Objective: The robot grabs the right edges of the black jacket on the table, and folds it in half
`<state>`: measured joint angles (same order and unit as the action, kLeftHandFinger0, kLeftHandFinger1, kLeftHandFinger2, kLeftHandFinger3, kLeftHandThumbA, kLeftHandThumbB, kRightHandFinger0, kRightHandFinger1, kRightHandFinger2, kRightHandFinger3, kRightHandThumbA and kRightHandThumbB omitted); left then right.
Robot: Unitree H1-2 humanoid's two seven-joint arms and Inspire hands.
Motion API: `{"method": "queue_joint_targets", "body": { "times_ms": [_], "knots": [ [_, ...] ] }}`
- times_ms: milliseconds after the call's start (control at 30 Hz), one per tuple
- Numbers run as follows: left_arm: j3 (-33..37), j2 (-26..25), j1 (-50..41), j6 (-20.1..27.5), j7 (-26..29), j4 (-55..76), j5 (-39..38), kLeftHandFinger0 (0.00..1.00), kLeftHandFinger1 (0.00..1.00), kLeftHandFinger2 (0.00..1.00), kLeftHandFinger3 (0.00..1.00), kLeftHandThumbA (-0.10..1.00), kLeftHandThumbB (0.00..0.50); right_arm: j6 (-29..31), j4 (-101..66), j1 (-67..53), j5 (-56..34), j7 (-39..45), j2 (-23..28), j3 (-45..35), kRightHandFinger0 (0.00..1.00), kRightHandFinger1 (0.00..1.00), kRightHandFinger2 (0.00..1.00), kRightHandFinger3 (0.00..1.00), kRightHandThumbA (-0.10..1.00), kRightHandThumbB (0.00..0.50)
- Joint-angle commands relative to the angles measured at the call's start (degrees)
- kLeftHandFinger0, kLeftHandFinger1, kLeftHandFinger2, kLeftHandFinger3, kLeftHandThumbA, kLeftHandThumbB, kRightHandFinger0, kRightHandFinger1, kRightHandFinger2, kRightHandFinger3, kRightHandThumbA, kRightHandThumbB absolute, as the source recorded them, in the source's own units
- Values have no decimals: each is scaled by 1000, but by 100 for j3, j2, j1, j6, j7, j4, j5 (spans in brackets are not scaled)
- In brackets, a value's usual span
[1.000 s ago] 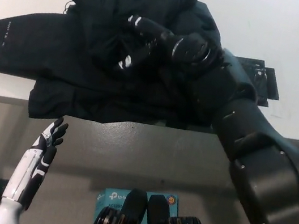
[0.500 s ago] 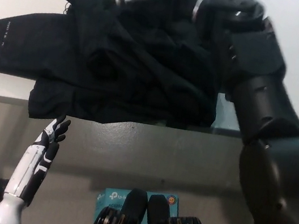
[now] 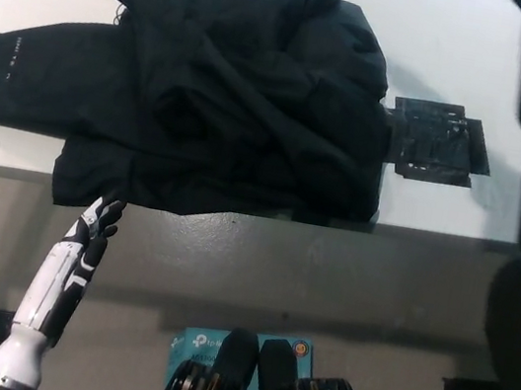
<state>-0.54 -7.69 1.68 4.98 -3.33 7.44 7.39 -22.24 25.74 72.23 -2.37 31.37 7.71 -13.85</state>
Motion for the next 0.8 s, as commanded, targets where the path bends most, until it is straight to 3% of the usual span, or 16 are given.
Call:
{"method": "queue_joint_targets", "body": {
  "times_ms": [0,100,400,433,467,567,600,667,700,767],
  "knots": [
    [-122,-84,771,182,-71,-115,-419,1000,1000,1000,1000,1000,240,-469,-4957,-754,-2094,-303,2196,-829,1000,1000,1000,1000,1000,430],
    [-151,-84,880,284,-87,-204,-518,1000,1000,1000,1000,1000,249,-469,-5780,-1364,-2723,-667,2347,-1095,1000,1000,1000,1000,1000,444],
    [-158,-82,894,297,-93,-223,-520,1000,1000,1000,1000,1000,251,-469,-5865,-1479,-2971,-969,2550,-944,1000,1000,1000,1000,1000,446],
    [-189,-166,1005,257,-141,-294,-554,1000,1000,1000,1000,1000,269,-459,-7048,-2683,-3208,-1101,2365,-1736,1000,1000,1000,1000,1000,451],
    [-212,-221,1112,144,-197,-324,-612,1000,1000,1000,1000,1000,279,54,-7925,-4270,-3878,-1347,1927,-2374,1000,1000,1000,1000,1000,435],
    [-213,-223,1110,153,-197,-323,-606,1000,1000,1000,1000,1000,281,155,-8009,-4436,-3870,-1430,1895,-2338,1000,1000,1000,1000,1000,433],
    [-199,-210,1079,169,-191,-287,-583,1000,1000,1000,1000,1000,273,674,-8016,-5044,-3616,-1289,1392,-2074,1000,1000,1000,1000,1000,456],
    [-199,-207,1076,174,-192,-286,-580,1000,1000,1000,1000,1000,274,768,-8017,-5147,-3604,-1307,1365,-2019,1000,1000,1000,1000,1000,457],
    [-200,-208,990,176,-220,-243,-632,1000,1000,1000,1000,1000,266,820,-7946,-5701,-3501,-1192,856,-1818,1000,1000,1000,1000,1000,455],
    [-203,-206,978,175,-220,-237,-638,1000,1000,1000,1000,1000,267,896,-7864,-5879,-3449,-1151,698,-1736,1000,1000,1000,1000,1000,456]
  ]
}}
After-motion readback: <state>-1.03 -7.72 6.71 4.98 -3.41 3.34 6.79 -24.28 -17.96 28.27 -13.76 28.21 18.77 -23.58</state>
